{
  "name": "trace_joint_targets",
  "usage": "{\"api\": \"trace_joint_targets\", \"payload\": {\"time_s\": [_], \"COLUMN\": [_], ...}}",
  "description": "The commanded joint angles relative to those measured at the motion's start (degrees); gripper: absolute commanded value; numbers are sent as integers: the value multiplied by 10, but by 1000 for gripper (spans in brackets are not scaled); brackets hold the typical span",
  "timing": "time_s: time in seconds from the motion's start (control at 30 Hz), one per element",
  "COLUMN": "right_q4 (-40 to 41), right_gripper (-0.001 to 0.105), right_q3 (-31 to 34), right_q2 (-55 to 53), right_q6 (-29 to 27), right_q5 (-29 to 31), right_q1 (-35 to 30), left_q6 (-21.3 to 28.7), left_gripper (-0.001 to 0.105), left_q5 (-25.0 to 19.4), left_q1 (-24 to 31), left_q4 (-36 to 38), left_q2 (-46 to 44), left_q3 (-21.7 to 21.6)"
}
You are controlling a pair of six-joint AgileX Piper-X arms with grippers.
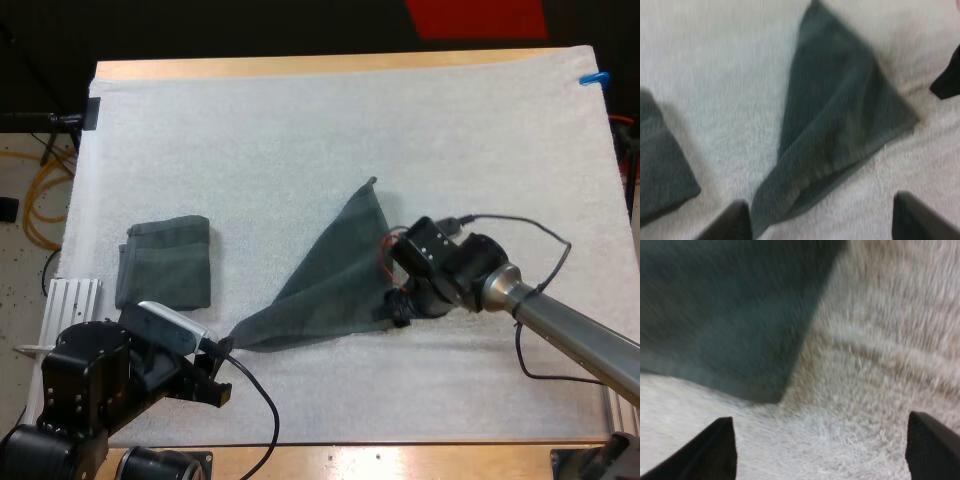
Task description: Pick towel from pile fold and stack
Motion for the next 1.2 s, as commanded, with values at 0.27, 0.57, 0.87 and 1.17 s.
{"api": "trace_joint_targets", "payload": {"time_s": [0.27, 0.57, 0.87, 1.17], "right_q4": [-127, -175, -208, -203], "right_gripper": [61, 59, 39, 0], "right_q3": [83, 84, 84, 84], "right_q2": [-2, 49, 77, 74], "right_q6": [48, 113, 123, 131], "right_q5": [-52, -94, -114, -114], "right_q1": [-1, -1, -1, -1], "left_q6": [1, 1, 1, 2], "left_gripper": [58, 58, 58, 58], "left_q5": [-6, -3, -3, -3], "left_q1": [-2, -2, -2, -2], "left_q4": [7, 7, 7, 7], "left_q2": [-1, -1, -1, -1], "left_q3": [0, 0, 0, 0]}}
